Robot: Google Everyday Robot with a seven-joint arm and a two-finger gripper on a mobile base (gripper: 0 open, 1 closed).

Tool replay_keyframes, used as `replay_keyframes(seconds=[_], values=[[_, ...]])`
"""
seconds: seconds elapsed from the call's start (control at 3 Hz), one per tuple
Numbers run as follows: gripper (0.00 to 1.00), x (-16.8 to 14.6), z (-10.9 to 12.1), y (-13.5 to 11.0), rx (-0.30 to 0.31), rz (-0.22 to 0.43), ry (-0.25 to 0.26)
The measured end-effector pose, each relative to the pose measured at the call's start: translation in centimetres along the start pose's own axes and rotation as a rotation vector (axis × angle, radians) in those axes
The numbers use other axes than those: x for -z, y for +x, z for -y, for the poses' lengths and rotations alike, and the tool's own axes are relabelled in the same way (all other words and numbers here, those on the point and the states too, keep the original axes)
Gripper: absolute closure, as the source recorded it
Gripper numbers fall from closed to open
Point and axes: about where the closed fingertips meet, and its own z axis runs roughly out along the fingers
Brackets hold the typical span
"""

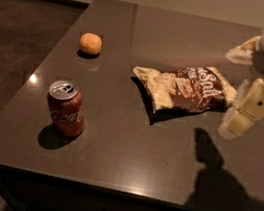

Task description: Pick coke can

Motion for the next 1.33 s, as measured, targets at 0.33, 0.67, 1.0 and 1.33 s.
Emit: replay_keyframes(seconds=[0.33,0.67,1.0,1.33], values=[[0.0,-1.4,-1.6,-4.4,0.044,0.104,-0.037],[0.0,-4.1,-4.6,-9.3,0.124,0.172,-0.009],[0.0,-6.3,-6.7,-12.2,0.179,0.208,-0.005],[0.0,-9.3,-7.5,-14.6,0.183,0.223,-0.026]])
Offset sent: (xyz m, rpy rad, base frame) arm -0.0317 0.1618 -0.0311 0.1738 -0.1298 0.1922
